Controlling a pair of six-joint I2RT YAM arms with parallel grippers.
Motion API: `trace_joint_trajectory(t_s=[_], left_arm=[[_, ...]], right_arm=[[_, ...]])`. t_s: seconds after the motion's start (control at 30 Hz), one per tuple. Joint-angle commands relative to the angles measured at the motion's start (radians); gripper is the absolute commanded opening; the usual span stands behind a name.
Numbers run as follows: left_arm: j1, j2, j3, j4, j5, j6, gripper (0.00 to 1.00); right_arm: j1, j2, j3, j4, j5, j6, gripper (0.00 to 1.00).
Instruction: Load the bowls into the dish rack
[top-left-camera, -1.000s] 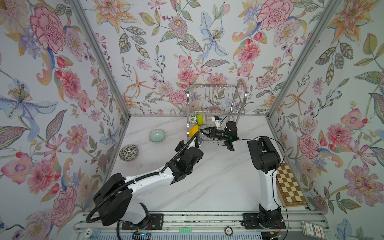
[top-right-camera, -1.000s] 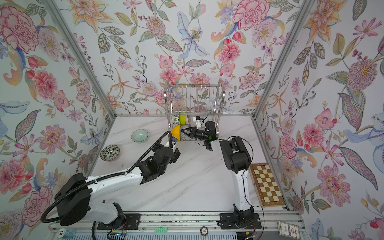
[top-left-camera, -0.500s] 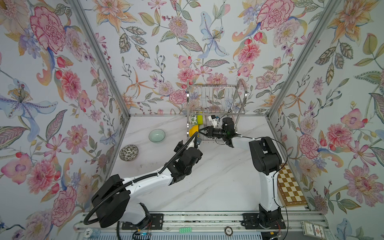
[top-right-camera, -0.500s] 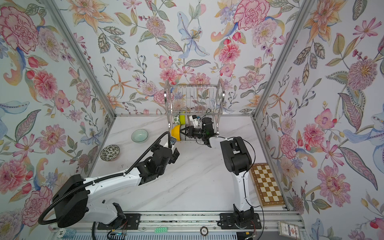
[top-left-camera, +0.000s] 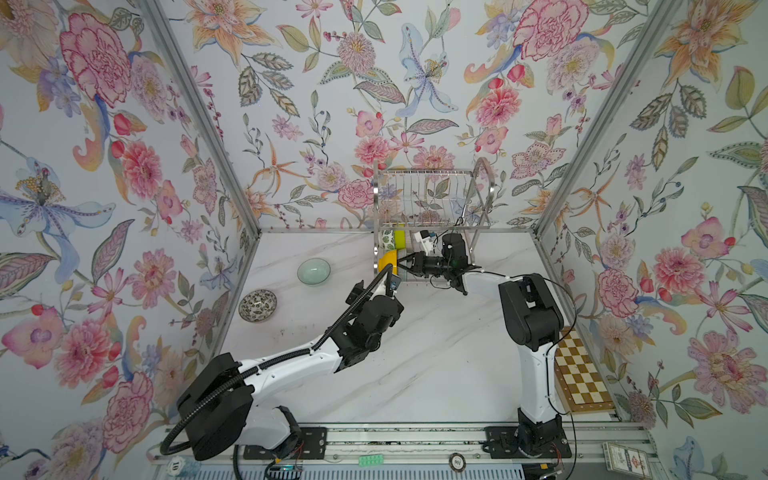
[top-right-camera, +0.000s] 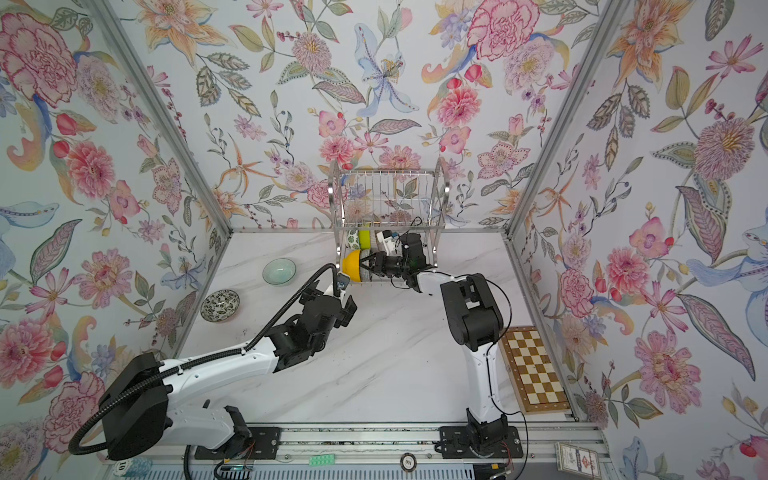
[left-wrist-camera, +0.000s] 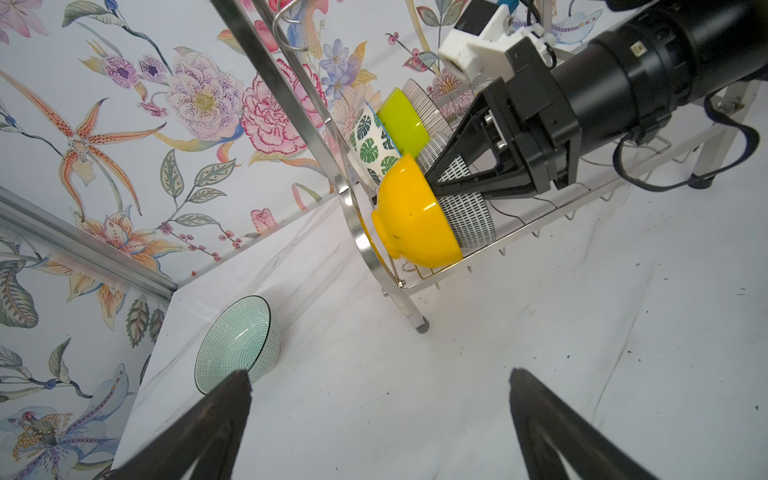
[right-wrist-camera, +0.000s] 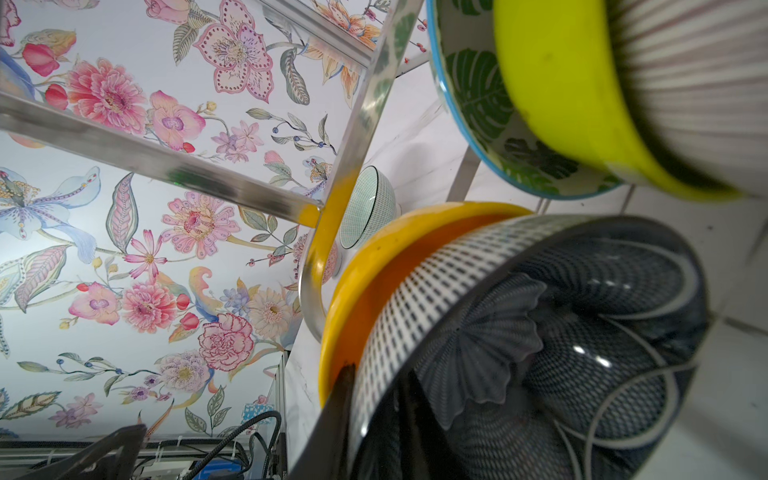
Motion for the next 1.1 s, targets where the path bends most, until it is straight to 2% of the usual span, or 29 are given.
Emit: trace_joint_trajectory(t_s=[0.0,1.07], left_arm=[[0.007,-0.030,-0.015,-0.022,-0.014,-0.018,0.99],[0.007,-0.111,-0.038,-0.095,-0.011,-0.093,0.99]], right_arm=[[0.001,-0.023,0.005,-0.095,0.056,-0.025,0.21],[0.008,-0.216,-0.165,-0.024,0.114,-0.017,0.42]])
